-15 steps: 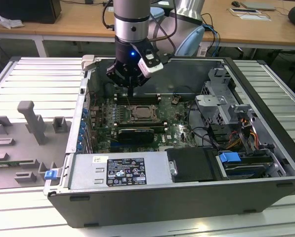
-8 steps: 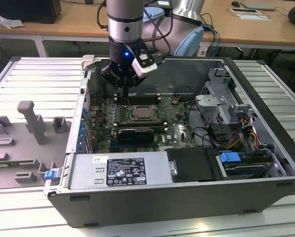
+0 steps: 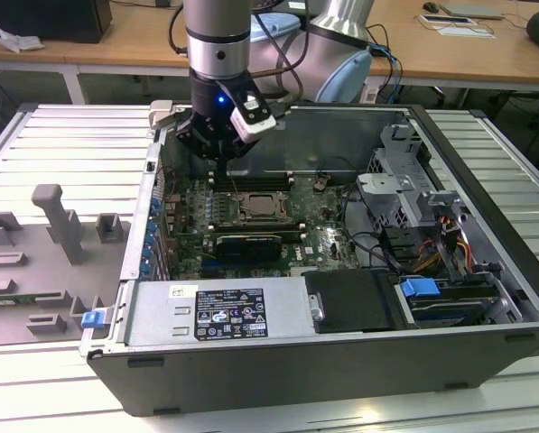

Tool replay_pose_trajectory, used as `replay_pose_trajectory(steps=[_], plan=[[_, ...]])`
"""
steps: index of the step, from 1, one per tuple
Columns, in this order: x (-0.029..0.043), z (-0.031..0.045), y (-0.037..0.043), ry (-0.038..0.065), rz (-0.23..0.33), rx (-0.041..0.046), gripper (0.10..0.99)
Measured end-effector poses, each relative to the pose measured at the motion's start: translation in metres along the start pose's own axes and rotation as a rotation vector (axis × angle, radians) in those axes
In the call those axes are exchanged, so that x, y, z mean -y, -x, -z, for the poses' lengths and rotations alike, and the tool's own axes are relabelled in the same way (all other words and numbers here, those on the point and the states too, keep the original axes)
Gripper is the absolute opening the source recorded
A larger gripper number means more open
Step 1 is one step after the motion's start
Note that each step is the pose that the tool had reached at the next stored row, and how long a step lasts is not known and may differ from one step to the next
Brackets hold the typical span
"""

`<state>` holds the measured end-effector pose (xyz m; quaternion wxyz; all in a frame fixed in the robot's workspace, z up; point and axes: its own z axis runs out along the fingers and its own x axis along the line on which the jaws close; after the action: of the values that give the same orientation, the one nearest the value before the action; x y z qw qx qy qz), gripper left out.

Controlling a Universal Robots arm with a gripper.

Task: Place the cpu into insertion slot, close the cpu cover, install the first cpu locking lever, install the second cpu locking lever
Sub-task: 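Install the first cpu locking lever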

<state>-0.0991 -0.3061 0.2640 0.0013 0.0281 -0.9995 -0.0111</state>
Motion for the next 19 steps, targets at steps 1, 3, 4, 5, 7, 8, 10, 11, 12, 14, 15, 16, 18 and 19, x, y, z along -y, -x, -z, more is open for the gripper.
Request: replay_pose_trajectory(steps=[1,3,4,5,7,8,10,11,12,14,15,16,18,19], plan=[[-0.0029,-0.0009,-0.0006,0.0,0.0,0.0001,0.106],[-0.007,-0.0022,-0.0022,0.0,0.0,0.0,0.106],[-0.0087,-0.0028,-0.0026,0.0,0.0,-0.0001,0.106],[-0.0105,-0.0036,-0.0027,0.0,0.0,0.0,0.106],[-0.0145,-0.0051,-0.0024,0.0,0.0,0.0001,0.106],[-0.0165,-0.0055,-0.0022,0.0,0.0,0.0,0.106],[-0.0187,-0.0057,-0.0017,0.0,0.0,-0.0001,0.106],[-0.0195,-0.0058,-0.0006,0.0,0.0,0.0,0.106],[-0.02,-0.0058,0.0007,0.0,0.0,-0.0001,0.106],[-0.0203,-0.006,0.0054,0.0,0.0,0.0,0.106],[-0.0203,-0.0061,0.0076,0.0,0.0,0.0,0.106],[-0.0202,-0.0063,0.0113,0.0,0.0,0.0,0.106],[-0.0199,-0.0068,0.0204,0.0,0.0,0.0,0.106],[-0.0195,-0.0075,0.0283,0.0,0.0,0.0,0.106]])
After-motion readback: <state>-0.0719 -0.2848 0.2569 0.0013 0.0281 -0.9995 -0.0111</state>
